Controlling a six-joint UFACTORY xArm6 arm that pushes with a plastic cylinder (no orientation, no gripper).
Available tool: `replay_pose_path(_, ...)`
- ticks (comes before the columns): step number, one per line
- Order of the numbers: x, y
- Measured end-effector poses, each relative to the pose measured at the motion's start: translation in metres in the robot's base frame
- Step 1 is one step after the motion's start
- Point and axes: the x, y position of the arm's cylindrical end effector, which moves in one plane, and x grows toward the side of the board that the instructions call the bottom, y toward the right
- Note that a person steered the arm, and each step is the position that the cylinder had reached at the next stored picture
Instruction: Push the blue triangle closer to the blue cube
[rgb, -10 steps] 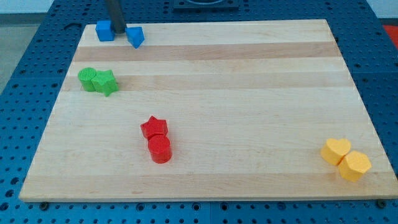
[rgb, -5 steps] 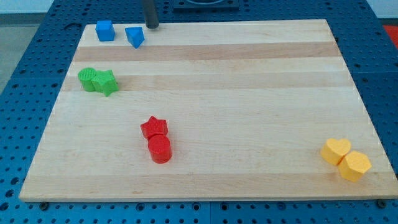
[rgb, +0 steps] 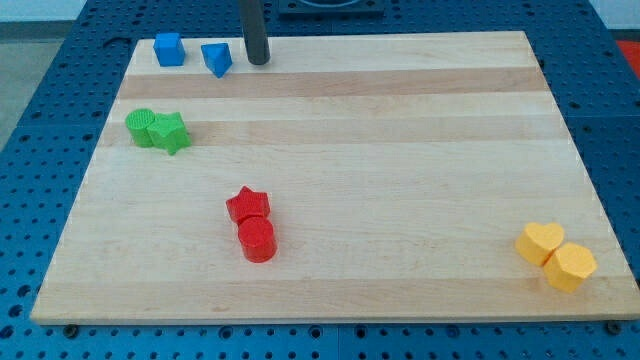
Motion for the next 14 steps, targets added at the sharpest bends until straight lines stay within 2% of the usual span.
replay_pose_path(2, 0.016, -0.007)
replay_pose_path(14, 0.016, -0.048)
